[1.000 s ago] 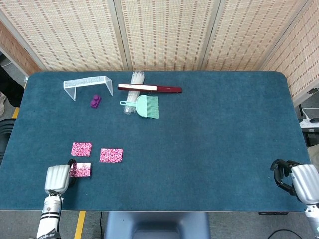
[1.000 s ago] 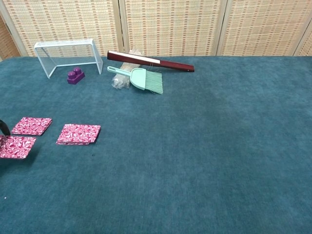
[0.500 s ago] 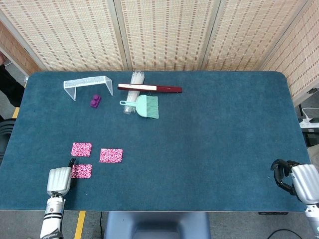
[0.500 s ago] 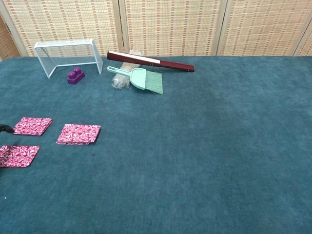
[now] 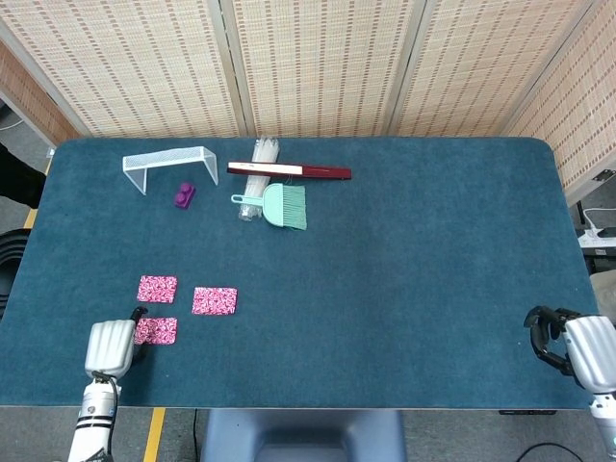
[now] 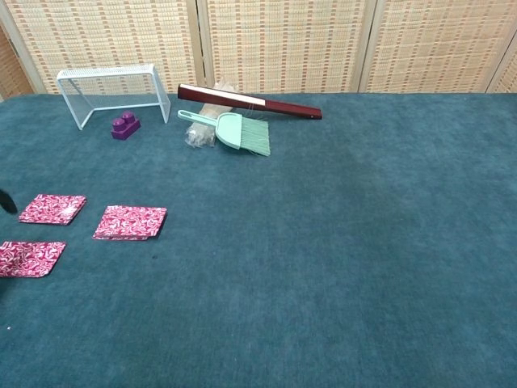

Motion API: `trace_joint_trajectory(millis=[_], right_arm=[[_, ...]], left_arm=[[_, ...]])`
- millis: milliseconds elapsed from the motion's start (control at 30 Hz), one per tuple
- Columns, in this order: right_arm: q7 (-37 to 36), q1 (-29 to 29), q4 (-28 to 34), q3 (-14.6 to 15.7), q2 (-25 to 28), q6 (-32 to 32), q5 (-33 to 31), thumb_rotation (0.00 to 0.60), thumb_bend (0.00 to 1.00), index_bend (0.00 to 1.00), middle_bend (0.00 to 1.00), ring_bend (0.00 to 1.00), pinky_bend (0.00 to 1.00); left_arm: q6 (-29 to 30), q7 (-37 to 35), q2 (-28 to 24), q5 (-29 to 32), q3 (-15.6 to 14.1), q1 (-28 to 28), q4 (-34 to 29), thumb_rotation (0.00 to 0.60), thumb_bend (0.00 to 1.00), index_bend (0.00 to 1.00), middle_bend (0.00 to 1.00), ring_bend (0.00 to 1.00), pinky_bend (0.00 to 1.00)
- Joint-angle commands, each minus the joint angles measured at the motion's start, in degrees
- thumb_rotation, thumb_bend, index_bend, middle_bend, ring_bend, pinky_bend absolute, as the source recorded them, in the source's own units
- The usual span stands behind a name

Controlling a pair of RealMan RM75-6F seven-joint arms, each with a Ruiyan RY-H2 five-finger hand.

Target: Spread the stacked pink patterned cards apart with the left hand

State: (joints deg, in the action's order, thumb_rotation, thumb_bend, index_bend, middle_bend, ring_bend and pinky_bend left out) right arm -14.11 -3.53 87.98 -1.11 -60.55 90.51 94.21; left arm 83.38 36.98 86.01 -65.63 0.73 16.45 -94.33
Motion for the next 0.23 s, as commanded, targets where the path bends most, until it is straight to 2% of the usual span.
trace_joint_trajectory(millis=[33,133,233], right_arm=[[0.1,0.0,-0.1,0.0,-0.1,0.0,0.1,0.6,0.55,0.79,0.73,0.67,0.93],[0.3,-0.1,-0.1,0.1,-0.2,-0.1,0.2,0.6,0.55,0.79,0.73,0.67,0.93],[0.6,0.0,-0.1,0.2,-0.2,-0.1,0.2,0.6,0.55,0.79,0.73,0.67,0.93]], left_arm=[[8.5,-7.2,-3.7,-14.3,-0.6,-1.6,2.5,0.6,0.3,0.29,0.87,0.93,0.99],[8.0,-7.0,-5.4,-14.7,-0.8,-2.2,2.2,0.6,0.3,0.29,0.72,0.76,0.9],[5.5,-6.6,-7.2,-13.2,-1.3,-2.5,0.8,0.6,0.3,0.29,0.63,0.65,0.81]])
